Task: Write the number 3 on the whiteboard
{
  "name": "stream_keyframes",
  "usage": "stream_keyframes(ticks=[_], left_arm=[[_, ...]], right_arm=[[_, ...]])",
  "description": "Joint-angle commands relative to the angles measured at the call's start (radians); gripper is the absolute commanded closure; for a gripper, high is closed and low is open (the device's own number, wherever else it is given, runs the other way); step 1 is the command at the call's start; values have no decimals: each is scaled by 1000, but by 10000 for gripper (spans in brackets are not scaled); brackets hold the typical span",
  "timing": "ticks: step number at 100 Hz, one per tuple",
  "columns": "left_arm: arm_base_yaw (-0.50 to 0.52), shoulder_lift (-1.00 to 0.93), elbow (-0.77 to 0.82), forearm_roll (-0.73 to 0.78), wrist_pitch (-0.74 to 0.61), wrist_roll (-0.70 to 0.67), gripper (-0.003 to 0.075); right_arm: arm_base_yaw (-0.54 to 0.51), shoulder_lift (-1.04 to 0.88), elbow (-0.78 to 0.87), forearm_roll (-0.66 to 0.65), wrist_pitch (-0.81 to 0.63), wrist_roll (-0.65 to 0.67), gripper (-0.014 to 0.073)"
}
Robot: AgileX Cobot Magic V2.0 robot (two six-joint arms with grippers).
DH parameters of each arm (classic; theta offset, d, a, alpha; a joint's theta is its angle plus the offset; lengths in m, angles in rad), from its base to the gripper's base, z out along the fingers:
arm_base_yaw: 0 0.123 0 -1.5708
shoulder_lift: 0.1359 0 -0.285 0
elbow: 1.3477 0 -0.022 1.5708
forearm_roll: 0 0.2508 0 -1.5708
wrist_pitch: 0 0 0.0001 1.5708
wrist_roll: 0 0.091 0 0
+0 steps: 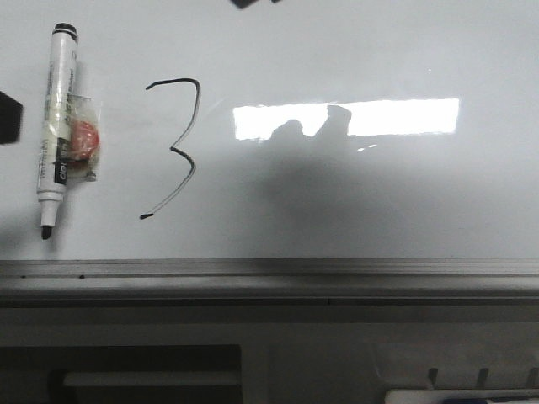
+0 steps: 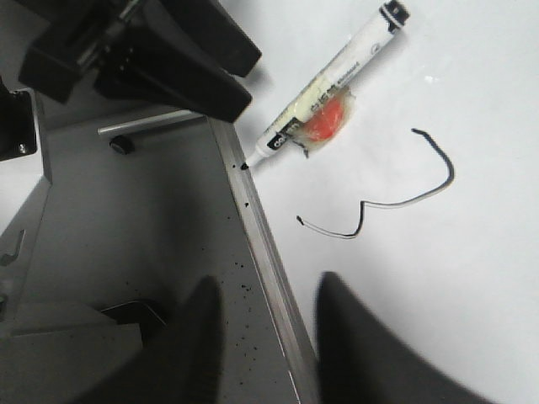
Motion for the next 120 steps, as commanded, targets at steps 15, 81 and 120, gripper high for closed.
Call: stream_keyframes(ticks=[15,81,120], left_arm=[[57,-264,-24,86,37,-1,741],[57,-778,70,383,193,9,741],[57,-778,82,346,188,11,741]], right_arm=[[-23,-154,44,29,-142,7,643],[-23,-1142,913,36,-792,7,644],[-19,-1184,970,52,-744,7,644]])
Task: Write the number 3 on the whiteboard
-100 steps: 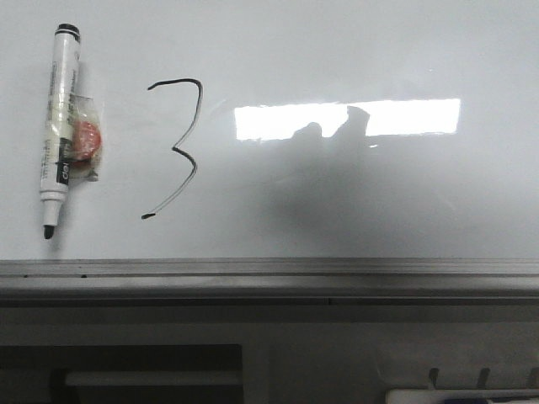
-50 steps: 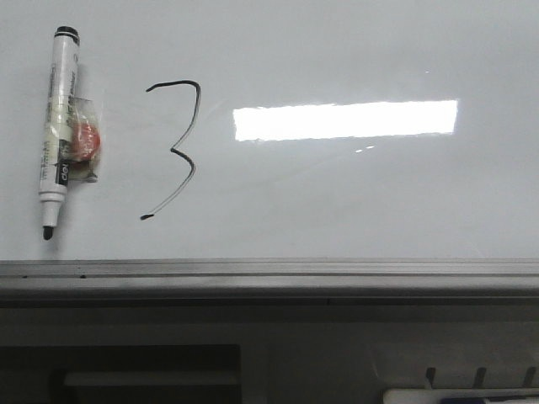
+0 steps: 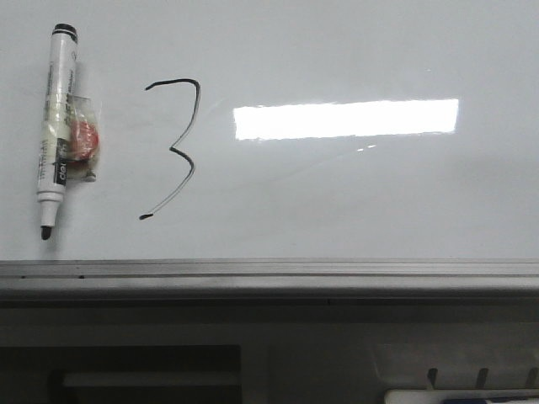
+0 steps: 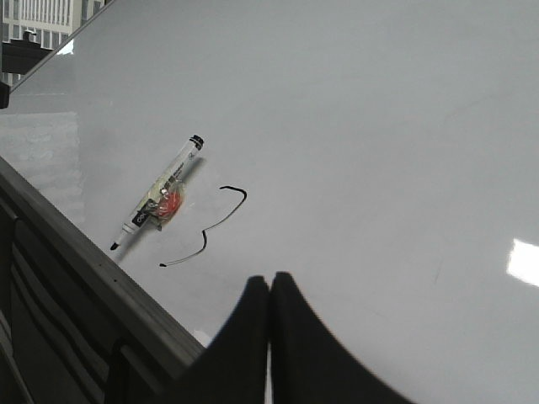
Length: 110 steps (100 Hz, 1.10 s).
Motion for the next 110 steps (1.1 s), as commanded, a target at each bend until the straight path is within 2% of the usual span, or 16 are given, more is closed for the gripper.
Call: stream_keyframes(ticks=[1,51,66,76,85,100,110], left_arm=[[2,-17,-23,-12,-81,3,741],[2,-17,-20,-12,-81,3,741],[15,-17,42,15,-156,3,741],[88,-17,95,23,-268,3,741],[192,-17,127,0,-340,3,741],[356,-17,189,-53,-356,3,741],[418,-19,238,-53,-359,3,741]], right_arm=[[0,13,-25,8,-60,-3,644],[0,13,-25,8,-60,-3,644],[0,13,-25,8,-60,-3,644],[0,13,-25,8,-60,-3,644],[0,13,-25,8,-60,-3,644],[0,13,-25,8,-60,-3,644],[0,13,-25,8,-60,-3,644]])
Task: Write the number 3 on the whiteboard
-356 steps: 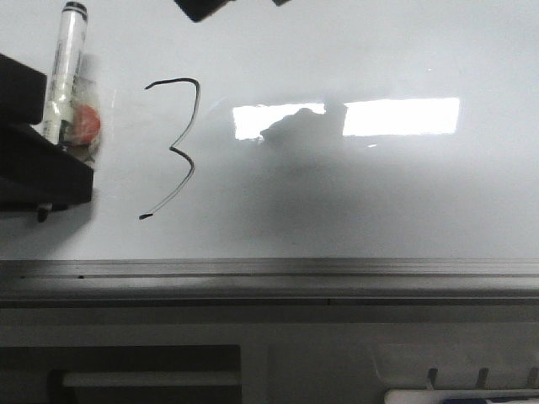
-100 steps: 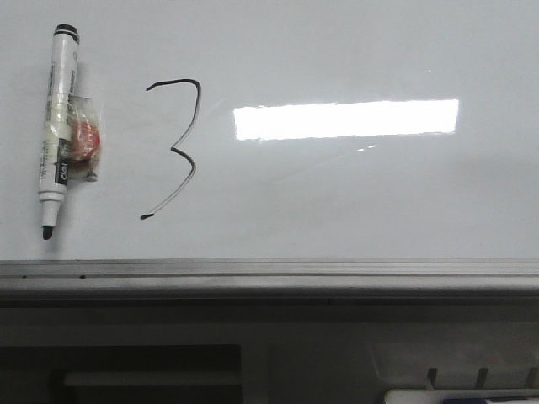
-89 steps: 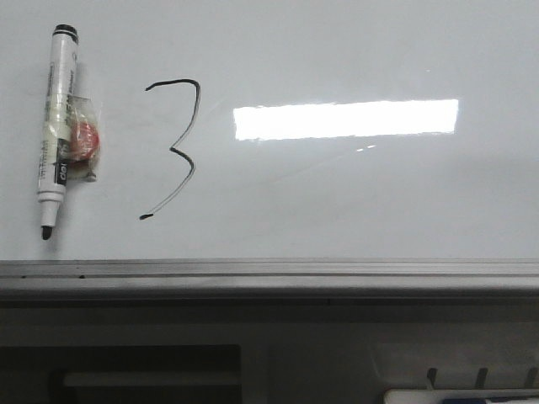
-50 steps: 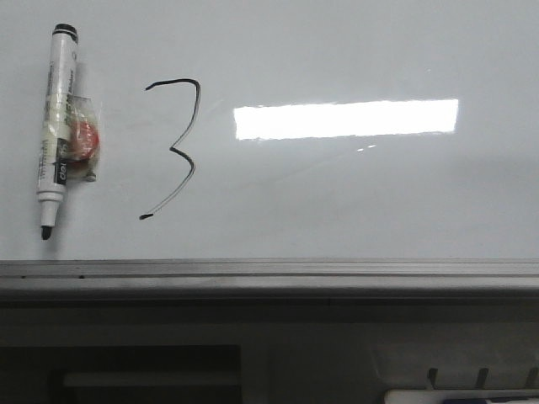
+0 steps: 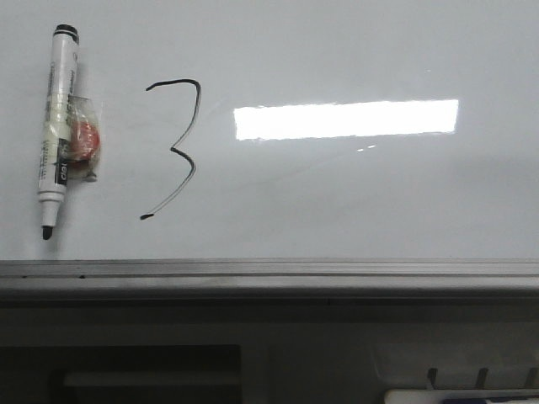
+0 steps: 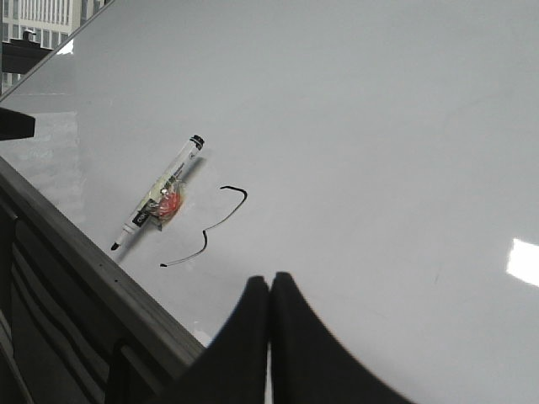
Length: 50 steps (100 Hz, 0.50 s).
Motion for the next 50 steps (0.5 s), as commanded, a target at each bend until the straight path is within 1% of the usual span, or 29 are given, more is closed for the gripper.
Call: stream_keyframes(ticks=[1,13,19,45,50], left_arm=[[46,-21,16,-16,-91,0,741],[57,-22,93,-16,-129,0,741],[57,-22,86,-9,-31,0,741],[57,-23,90,-9,78,0,741],[57,-23,90,-9,81,0,741]], right_arm=[[0,13,-25,6,-61,-5,644],[0,13,-25,6,-61,-5,644],[0,13,-25,6,-61,-5,644],[0,13,-25,6,-61,-5,644],[0,13,-25,6,-61,-5,644]])
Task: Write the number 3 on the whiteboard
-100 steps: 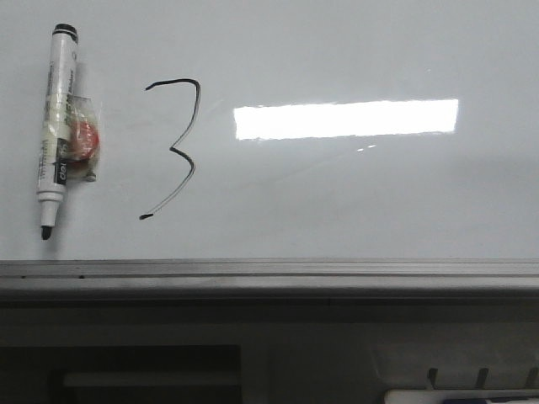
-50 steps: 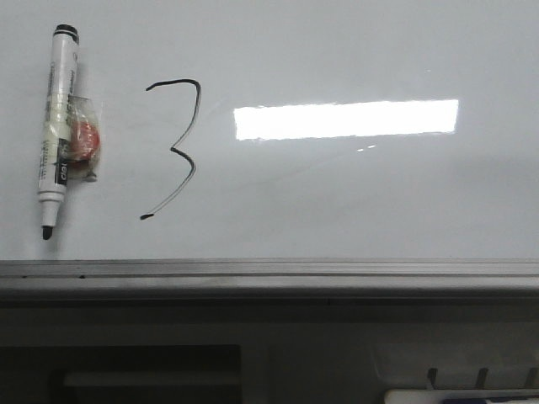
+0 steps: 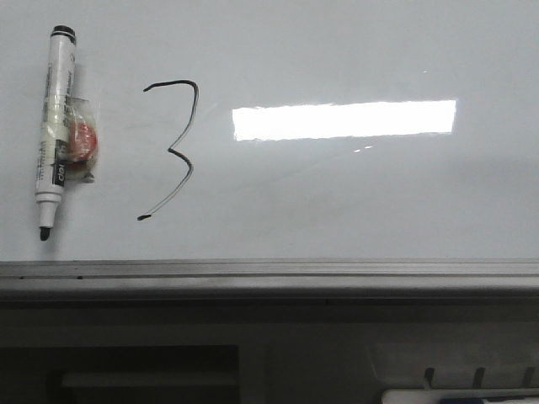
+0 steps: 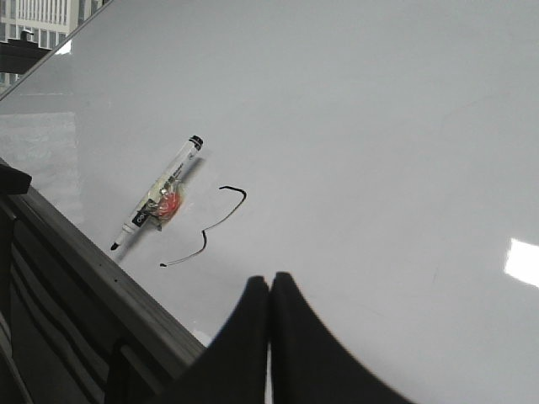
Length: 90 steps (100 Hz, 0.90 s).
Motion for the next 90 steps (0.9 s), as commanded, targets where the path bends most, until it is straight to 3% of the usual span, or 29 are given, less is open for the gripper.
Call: stream_keyframes(ticks=[1,90], left_arm=[[3,-23,12,-4,-38,0,741],[3,-23,10,-4,-38,0,741]], right_arm=[[0,13,-26,6,-61,-5,644],[-35,13,-26,6,-61,-5,644]])
